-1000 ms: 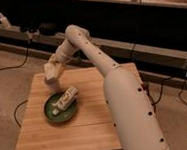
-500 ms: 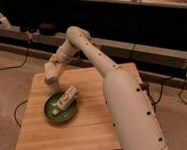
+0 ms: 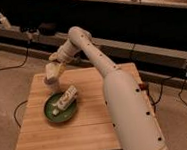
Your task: Place the white sponge in the ceramic cup
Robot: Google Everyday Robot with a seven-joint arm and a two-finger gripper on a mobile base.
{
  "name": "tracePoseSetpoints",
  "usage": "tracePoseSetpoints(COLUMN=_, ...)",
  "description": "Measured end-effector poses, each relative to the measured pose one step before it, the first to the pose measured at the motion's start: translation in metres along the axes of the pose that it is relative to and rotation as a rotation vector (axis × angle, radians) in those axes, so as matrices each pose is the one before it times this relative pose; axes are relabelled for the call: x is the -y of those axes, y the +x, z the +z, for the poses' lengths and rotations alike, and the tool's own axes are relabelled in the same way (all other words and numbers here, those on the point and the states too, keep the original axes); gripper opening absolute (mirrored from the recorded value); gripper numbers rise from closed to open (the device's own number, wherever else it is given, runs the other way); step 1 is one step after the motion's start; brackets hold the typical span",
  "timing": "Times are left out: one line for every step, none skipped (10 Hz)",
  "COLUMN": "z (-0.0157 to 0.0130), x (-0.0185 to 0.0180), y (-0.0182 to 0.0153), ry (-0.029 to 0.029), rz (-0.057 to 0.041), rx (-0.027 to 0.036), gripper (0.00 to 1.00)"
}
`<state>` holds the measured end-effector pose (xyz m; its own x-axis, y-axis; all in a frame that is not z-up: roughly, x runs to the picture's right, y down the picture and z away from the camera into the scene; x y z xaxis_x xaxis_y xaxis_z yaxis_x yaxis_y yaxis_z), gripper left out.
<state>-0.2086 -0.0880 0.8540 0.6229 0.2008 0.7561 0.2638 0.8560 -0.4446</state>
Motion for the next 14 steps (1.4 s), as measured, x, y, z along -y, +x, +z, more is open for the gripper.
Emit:
tracePoseSetpoints(z=0.00231, x=-0.00172, y=-0.0045, ry=-0.01125, rz=-0.01269, rx=0.01629, gripper=0.8)
tracePoseSetpoints(z=0.00153, x=-0.00474, y=-0.00629, ry=-0.02325, rz=-0.02287, rx=0.03246, gripper=0.8)
tracePoseSetpoints(z=-0.0016, x=-0.00335, y=-0.00185, ry=-0.01422, rz=-0.01909, rx=0.02663, gripper=0.8)
tracePoseSetpoints(z=-0.00121, x=-0.00129, y=0.00066, ry=-0.00347, rz=-0.00376, rx=0.00655, gripper=0.8)
tracePoseSetpoints(z=-0.00135, x=0.00015, y=0.00036, ry=0.00156, rz=-0.00011, rx=0.00005, gripper=0.8)
tracePoseSetpoints(z=0.00122, x=-0.00027, y=-0.00015, ry=-0.00171, rz=-0.00009, rx=0.00047, gripper=0.8)
tracePoseSetpoints(z=0.00223, x=-0.00008, y=-0.00096, ry=-0.00277, rz=-0.00122, rx=0.00066, gripper=0.8)
tracePoseSetpoints(z=-0.00037, x=0.00005, y=0.00005, ry=0.00051, rz=0.0001, rx=-0.00001, gripper=0.8)
tracePoseSetpoints(z=0.00009, x=-0.00002, y=0.00003, ry=-0.0001, rz=-0.00002, rx=-0.00005, gripper=0.8)
tracePoseSetpoints(z=-0.00032, x=-0.00011, y=0.00043, ry=0.00032, rz=0.00055, rx=-0.00021, gripper=0.8)
tracePoseSetpoints(z=0.00048, x=0.00008, y=-0.00054, ry=-0.00052, rz=-0.00064, rx=0.00036, gripper=0.8)
tracePoseSetpoints(z=0.00005, x=-0.00007, y=0.00018, ry=-0.0001, rz=0.00017, rx=-0.00014, gripper=0.8)
tracePoseSetpoints(z=-0.00009, x=0.00002, y=-0.00001, ry=0.00014, rz=0.00003, rx=0.00004, gripper=0.8)
tracePoseSetpoints(z=-0.00022, x=0.0, y=0.00018, ry=0.00031, rz=0.0002, rx=-0.0001, gripper=0.8)
